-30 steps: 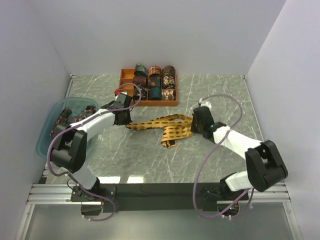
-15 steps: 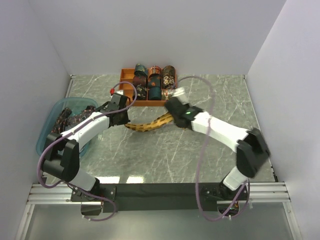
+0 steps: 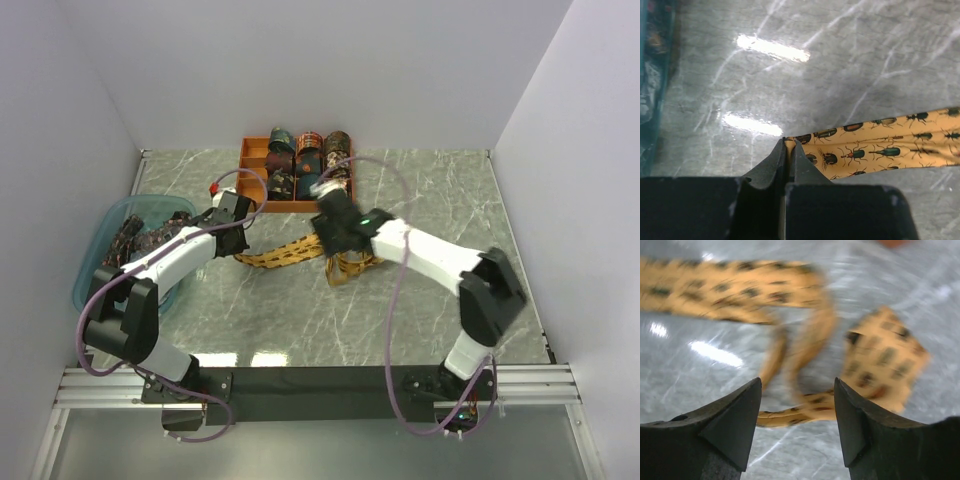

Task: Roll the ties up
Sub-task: Flatten the tie

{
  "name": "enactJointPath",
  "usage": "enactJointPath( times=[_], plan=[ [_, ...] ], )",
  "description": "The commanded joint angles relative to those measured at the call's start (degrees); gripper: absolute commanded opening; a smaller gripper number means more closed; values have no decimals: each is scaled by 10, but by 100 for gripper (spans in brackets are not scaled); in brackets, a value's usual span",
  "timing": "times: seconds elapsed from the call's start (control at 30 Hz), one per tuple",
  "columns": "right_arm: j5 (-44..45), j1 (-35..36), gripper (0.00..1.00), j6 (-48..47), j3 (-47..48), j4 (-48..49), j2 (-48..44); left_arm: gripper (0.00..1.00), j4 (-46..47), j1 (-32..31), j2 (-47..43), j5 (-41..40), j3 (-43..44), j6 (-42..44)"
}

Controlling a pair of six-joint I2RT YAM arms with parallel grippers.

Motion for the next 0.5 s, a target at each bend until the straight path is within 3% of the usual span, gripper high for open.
enactJointPath(
  times=[0.0, 0.2, 0.47],
  plan=[
    [-77, -97, 67, 62, -60, 41, -96, 1, 9, 4, -16, -28, -6, 8],
    [-129, -229, 83, 254, -192, 106, -190, 1, 19, 8, -6, -21, -5, 11],
    [-154, -258, 84, 440, -272, 198, -177, 1, 26, 9, -7, -18, -9, 14]
  ],
)
